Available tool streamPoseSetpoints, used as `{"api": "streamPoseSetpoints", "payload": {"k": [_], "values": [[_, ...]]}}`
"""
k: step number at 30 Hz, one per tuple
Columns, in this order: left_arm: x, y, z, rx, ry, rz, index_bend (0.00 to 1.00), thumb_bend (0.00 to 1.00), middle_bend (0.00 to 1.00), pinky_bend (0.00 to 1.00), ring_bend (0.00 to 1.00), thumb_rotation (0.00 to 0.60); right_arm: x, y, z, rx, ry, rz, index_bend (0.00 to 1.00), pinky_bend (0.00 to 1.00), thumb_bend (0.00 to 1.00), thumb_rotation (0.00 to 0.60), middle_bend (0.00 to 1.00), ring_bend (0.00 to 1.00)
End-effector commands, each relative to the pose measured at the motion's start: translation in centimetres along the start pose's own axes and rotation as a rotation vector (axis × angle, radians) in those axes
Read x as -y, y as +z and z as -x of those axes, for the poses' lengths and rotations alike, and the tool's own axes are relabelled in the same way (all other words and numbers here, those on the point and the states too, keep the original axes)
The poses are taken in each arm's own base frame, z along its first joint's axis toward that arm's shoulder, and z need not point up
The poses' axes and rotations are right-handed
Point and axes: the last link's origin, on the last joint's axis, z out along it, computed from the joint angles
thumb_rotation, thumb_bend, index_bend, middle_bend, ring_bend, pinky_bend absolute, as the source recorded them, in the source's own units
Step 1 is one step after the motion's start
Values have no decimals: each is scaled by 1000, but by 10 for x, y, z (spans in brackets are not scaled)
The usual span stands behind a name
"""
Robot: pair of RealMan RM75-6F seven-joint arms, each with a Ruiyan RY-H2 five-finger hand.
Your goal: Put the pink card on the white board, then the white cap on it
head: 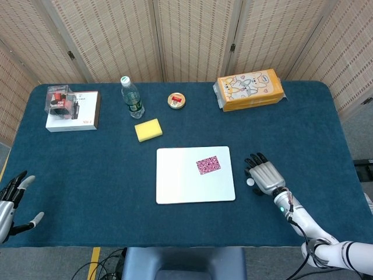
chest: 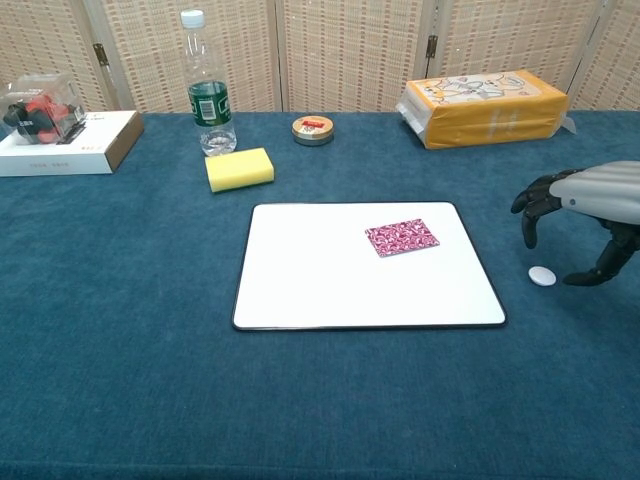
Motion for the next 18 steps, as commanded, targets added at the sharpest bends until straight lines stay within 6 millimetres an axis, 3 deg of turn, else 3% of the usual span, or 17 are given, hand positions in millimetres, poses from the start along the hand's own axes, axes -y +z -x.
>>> {"api": "streamPoseSetpoints", "payload": {"k": [1, 18], "values": [[1, 0, 0, 0, -1, -1, 0, 294, 0, 199, 54, 600, 1, 3, 3, 7, -9, 0, 406, 0, 163, 600, 139, 0], [1, 1, 1, 9, 6, -2, 0, 293, 0, 200, 54, 600, -3, 9, 10, 36, -19, 20, 406, 0, 164, 600, 139, 0]]}}
